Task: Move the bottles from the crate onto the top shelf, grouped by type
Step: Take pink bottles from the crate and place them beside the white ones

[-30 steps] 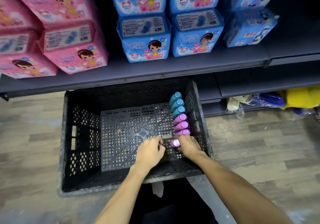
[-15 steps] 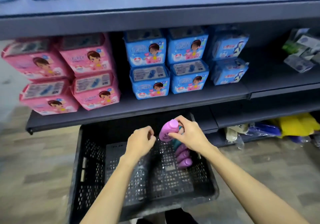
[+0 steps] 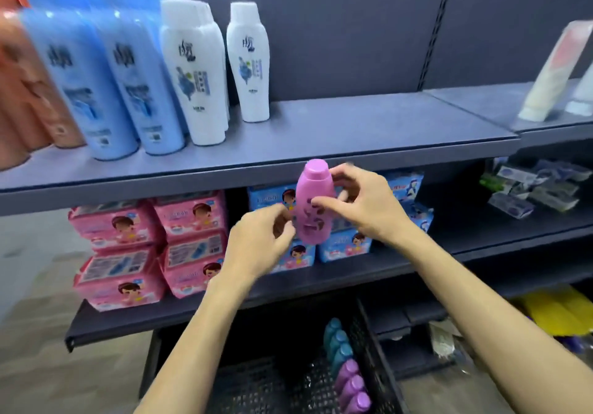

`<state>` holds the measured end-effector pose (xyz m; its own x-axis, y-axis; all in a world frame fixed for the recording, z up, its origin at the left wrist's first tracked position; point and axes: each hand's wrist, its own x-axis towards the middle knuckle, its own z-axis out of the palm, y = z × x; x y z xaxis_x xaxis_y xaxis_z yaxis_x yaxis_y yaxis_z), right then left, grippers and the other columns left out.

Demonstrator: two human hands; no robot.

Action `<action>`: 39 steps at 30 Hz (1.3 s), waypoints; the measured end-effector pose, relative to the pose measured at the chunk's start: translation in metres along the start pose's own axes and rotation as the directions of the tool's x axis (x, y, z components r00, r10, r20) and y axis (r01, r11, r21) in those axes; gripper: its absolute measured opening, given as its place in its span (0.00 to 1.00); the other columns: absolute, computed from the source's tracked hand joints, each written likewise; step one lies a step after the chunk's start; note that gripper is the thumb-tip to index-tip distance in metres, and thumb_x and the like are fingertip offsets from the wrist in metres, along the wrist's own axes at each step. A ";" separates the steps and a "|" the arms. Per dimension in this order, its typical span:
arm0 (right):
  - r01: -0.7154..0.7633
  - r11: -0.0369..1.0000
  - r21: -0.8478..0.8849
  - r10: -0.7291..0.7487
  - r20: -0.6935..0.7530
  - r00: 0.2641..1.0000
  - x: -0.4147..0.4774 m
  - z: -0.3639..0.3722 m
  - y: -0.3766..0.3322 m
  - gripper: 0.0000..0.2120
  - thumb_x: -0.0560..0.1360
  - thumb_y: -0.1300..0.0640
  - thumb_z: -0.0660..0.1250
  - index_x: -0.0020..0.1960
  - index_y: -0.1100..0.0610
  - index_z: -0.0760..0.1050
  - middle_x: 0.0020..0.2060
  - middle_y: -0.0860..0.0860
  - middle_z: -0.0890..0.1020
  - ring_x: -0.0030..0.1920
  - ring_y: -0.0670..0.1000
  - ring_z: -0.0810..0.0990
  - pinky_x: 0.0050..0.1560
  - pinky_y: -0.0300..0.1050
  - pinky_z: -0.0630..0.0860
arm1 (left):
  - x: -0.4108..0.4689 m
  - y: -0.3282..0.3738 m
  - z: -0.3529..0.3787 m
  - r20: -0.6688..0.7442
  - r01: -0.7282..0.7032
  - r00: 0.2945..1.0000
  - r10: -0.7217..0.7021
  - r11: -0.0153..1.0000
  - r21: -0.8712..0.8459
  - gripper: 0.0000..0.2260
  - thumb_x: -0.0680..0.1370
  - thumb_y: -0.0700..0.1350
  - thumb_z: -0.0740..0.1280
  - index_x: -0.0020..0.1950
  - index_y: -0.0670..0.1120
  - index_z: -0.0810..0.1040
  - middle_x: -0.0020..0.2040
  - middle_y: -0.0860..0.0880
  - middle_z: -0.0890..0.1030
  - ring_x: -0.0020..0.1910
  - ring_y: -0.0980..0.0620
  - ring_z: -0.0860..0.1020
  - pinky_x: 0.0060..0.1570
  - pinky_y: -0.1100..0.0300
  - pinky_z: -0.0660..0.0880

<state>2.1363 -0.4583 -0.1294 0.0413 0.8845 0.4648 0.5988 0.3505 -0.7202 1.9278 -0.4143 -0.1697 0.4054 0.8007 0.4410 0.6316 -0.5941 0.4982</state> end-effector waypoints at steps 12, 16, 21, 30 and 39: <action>0.180 0.978 0.106 -0.187 0.056 0.981 0.060 -0.050 -0.074 0.17 0.72 0.52 0.77 0.58 0.52 0.77 0.45 0.49 0.86 0.30 0.53 0.75 0.36 0.50 0.81 | 0.045 0.048 -0.085 -0.229 -0.143 0.964 0.136 0.990 -0.013 0.06 0.74 0.50 0.65 0.42 0.50 0.79 0.35 0.55 0.81 0.36 0.53 0.79 0.39 0.53 0.77; 0.227 0.969 0.099 -0.232 0.033 0.972 0.085 -0.065 -0.089 0.16 0.73 0.52 0.77 0.58 0.55 0.78 0.47 0.47 0.86 0.31 0.53 0.79 0.35 0.43 0.78 | 0.066 0.062 -0.105 -0.256 -0.187 0.945 0.202 0.979 0.085 0.04 0.75 0.49 0.66 0.41 0.50 0.78 0.35 0.56 0.80 0.36 0.56 0.79 0.38 0.53 0.77; 0.234 0.968 0.093 -0.235 0.000 0.972 0.111 -0.078 -0.096 0.17 0.73 0.51 0.76 0.58 0.55 0.78 0.45 0.47 0.86 0.36 0.53 0.83 0.35 0.40 0.78 | 0.090 0.074 -0.121 -0.270 -0.218 0.929 0.253 0.964 0.154 0.03 0.74 0.47 0.67 0.42 0.50 0.78 0.34 0.57 0.79 0.35 0.53 0.79 0.38 0.53 0.77; 0.149 0.988 0.042 -0.149 -0.014 0.989 0.143 -0.088 -0.077 0.16 0.73 0.52 0.76 0.57 0.54 0.78 0.43 0.46 0.86 0.37 0.45 0.84 0.35 0.37 0.78 | 0.113 0.075 -0.122 -0.246 -0.205 0.931 0.271 0.943 0.262 0.03 0.74 0.48 0.66 0.43 0.51 0.78 0.33 0.58 0.77 0.36 0.52 0.77 0.36 0.56 0.75; 0.030 0.996 0.079 -0.031 0.010 0.999 0.152 -0.083 -0.049 0.11 0.78 0.55 0.70 0.59 0.57 0.77 0.45 0.49 0.87 0.44 0.52 0.86 0.44 0.46 0.83 | 0.120 0.066 -0.109 -0.189 -0.190 0.948 0.254 0.934 0.303 0.04 0.75 0.49 0.64 0.43 0.50 0.77 0.34 0.56 0.78 0.36 0.52 0.76 0.35 0.59 0.72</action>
<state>2.1796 -0.3664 0.0194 0.0146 0.8762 0.4817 0.5343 0.4004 -0.7445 1.9462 -0.3661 -0.0028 0.4202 0.5940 0.6861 0.7131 -0.6837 0.1552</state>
